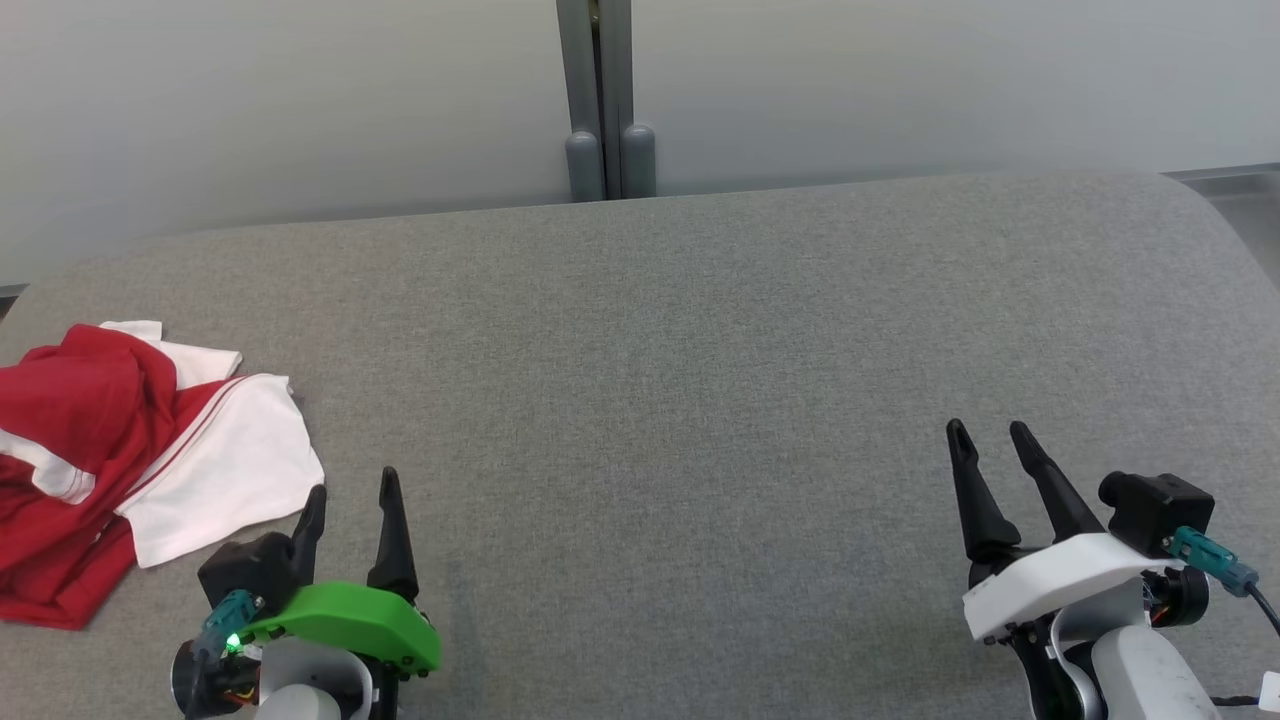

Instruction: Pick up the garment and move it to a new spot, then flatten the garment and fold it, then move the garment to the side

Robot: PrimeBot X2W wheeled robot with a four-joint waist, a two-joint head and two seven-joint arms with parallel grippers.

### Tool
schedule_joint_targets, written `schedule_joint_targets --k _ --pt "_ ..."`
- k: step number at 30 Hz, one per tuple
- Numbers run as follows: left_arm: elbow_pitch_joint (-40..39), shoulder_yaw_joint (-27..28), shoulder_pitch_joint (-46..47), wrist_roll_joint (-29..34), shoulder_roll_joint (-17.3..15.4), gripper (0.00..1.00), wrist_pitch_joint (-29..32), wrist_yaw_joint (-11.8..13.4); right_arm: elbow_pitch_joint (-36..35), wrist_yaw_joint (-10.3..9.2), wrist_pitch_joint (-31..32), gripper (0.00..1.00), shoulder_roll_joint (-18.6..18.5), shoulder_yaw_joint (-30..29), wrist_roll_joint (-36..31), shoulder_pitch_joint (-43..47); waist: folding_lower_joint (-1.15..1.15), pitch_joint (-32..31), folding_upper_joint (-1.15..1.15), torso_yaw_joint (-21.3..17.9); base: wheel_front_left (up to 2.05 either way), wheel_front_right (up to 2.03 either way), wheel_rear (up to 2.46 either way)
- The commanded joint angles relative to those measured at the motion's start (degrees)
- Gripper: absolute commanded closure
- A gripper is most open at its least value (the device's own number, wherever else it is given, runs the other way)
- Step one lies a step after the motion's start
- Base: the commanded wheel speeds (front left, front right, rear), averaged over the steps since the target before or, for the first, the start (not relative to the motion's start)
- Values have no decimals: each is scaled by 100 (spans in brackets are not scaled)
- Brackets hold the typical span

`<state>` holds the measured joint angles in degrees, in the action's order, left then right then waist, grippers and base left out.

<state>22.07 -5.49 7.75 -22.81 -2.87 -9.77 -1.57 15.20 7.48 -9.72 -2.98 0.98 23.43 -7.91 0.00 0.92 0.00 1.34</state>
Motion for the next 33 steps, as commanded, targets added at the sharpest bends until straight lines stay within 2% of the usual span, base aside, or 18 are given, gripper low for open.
schedule_joint_targets --k 1,12,20,33 --pt "-4 -32 150 195 -58 0 -58 -23 -15 1 -64 0 -13 -2 -159 -109 0 -3 0 0 0 0 0" --pt "88 -292 -9 860 -100 0 -206 41 447 2 -212 0 2 -51 -880 -167 0 -23 0 2 0 0 0" --pt "-55 -336 62 1193 -122 0 -298 129 338 2 -307 0 2 -182 -1156 -266 0 -29 0 11 0 0 0" --pt "118 -289 -144 1443 -45 0 -439 159 563 2 -439 0 -1 -215 -1723 -115 0 12 0 137 0 0 0"
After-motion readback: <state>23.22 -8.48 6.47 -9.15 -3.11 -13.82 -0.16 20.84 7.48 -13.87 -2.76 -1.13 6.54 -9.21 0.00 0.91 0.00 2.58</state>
